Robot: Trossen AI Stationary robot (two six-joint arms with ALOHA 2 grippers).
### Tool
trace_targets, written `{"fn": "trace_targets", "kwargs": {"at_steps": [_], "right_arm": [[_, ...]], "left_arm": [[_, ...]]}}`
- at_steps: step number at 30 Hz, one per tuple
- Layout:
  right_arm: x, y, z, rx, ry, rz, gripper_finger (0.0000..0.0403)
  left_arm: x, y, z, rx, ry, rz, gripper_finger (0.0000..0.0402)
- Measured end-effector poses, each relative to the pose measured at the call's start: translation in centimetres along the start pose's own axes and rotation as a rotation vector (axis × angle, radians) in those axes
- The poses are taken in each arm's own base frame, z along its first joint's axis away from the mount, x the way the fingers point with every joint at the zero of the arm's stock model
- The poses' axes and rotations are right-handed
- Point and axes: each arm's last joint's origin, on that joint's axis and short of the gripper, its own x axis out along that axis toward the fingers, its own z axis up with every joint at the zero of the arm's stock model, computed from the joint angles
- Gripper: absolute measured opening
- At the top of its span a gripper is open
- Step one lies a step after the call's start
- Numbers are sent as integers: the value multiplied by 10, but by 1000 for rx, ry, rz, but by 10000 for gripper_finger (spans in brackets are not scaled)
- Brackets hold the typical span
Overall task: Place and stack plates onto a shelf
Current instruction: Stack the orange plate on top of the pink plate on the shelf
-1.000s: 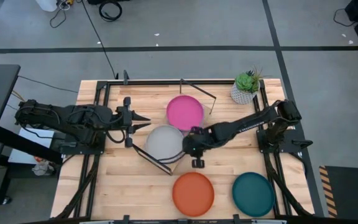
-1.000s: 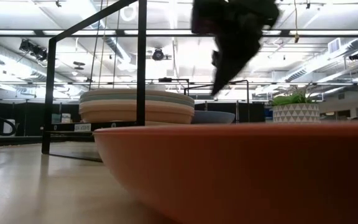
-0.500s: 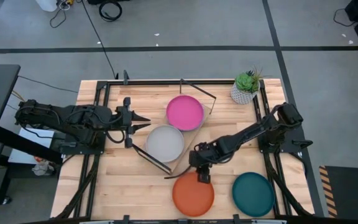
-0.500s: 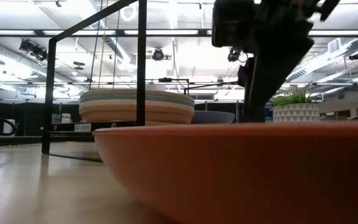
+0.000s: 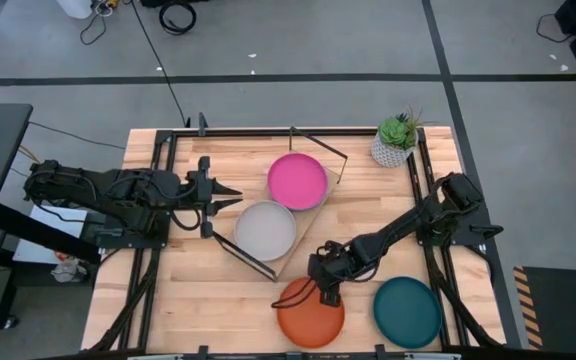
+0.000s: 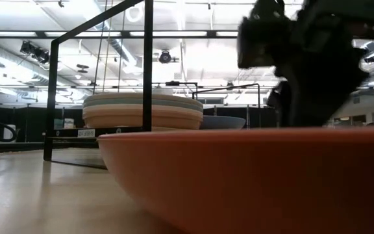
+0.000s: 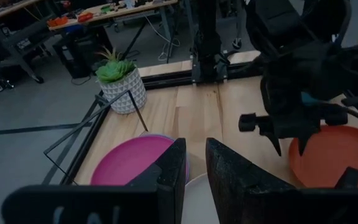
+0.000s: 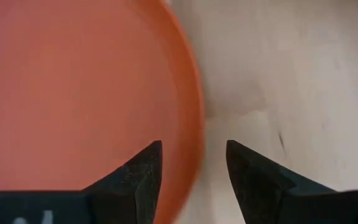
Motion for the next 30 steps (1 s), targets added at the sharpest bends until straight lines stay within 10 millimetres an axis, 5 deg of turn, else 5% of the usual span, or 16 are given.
{"fn": "trace_targets", "kwargs": {"at_steps": [6,14,18,30], "right_arm": [[7,-4,-5,-11,40,-57,153],[4,-11,0,16,53,-58,18],[-6,-23,2,58,93,-91,18],[-113,-69,18,87,-90,-168,12]], "left_arm": [[0,0,0,0,-4,1,68],[0,0,0,2,1,0,68],[0,0,0,3,2,0,68],[0,0,0,2,1,0,68]]}}
